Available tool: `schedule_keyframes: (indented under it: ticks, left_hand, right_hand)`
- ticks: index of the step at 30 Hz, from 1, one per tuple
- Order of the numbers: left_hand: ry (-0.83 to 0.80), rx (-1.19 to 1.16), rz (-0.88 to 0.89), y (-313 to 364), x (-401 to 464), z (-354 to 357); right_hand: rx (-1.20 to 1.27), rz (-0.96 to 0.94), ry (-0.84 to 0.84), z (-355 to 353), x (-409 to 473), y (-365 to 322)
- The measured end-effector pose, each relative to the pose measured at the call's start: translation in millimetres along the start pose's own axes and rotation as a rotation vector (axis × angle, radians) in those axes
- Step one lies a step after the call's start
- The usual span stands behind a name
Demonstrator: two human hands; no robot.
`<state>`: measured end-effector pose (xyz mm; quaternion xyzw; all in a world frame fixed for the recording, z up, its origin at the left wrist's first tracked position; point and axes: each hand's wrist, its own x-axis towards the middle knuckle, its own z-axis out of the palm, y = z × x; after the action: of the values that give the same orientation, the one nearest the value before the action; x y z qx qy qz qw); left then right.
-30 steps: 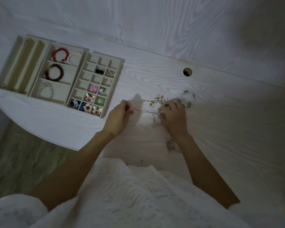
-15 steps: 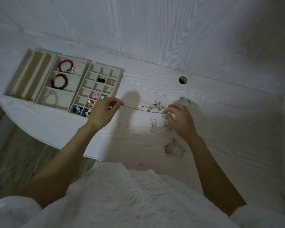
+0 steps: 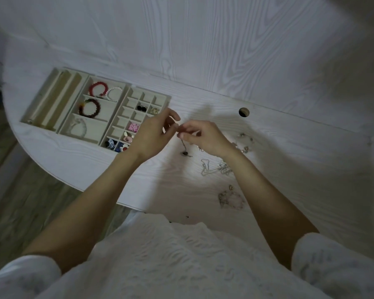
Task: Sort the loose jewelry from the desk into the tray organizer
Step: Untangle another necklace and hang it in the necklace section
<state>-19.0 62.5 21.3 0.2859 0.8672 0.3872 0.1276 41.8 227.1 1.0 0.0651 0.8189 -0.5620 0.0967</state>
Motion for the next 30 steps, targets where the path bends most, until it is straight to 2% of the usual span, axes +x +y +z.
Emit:
schedule_keyframes:
  ticks: [2, 5, 7, 9, 12, 15, 20, 25, 28, 30]
  left_hand:
    - [0.056, -0.086, -0.056, -6.5, -1.7, 1.4]
    - [0.174, -0.423, -0.194, -23.5, -4.9, 6.9]
    - [0.154, -0.524, -0.289, -34.7, -8.0, 11.3]
    - [0.021, -0.546, -0.330, -41.5, -11.3, 15.2]
    - [-0.251, -0.534, -0.272, -41.5, -17.8, 21.5]
    - [-0.373, -0.558, -0.210, -35.5, -18.0, 29.6]
    - [-0.321, -0.578, -0.172, -39.9, -14.9, 30.8]
    - [-0.239, -0.585, -0.219, -66.5, -21.0, -4.7]
    - [-0.215, -0.611, -0.243, -82.3, -25.7, -31.5]
    - [-0.215, -0.606, -0.250, -97.2, -30.4, -47.5]
  right_hand:
    - [0.020, -0.015, 0.023, 0.4, 2.6, -6.4]
    - [0.119, -0.003, 0.041, -0.8, 3.3, -17.6]
    - [0.216, 0.018, 0.046, -2.0, 2.8, -26.6]
    - [0.283, 0.029, 0.052, -2.8, 2.8, -34.6]
    - [0.337, 0.011, 0.064, -4.7, 2.0, -44.2]
    - [0.339, -0.005, 0.091, -7.6, 1.6, -53.1]
    - [0.295, -0.018, 0.212, -16.8, 8.6, -60.9]
    - [0.403, 0.076, 0.419, -27.3, 29.0, -58.3]
    - [0.441, 0.208, 0.431, -18.3, 41.8, -51.6]
    - [0.450, 0.265, 0.359, -5.2, 51.6, -47.7]
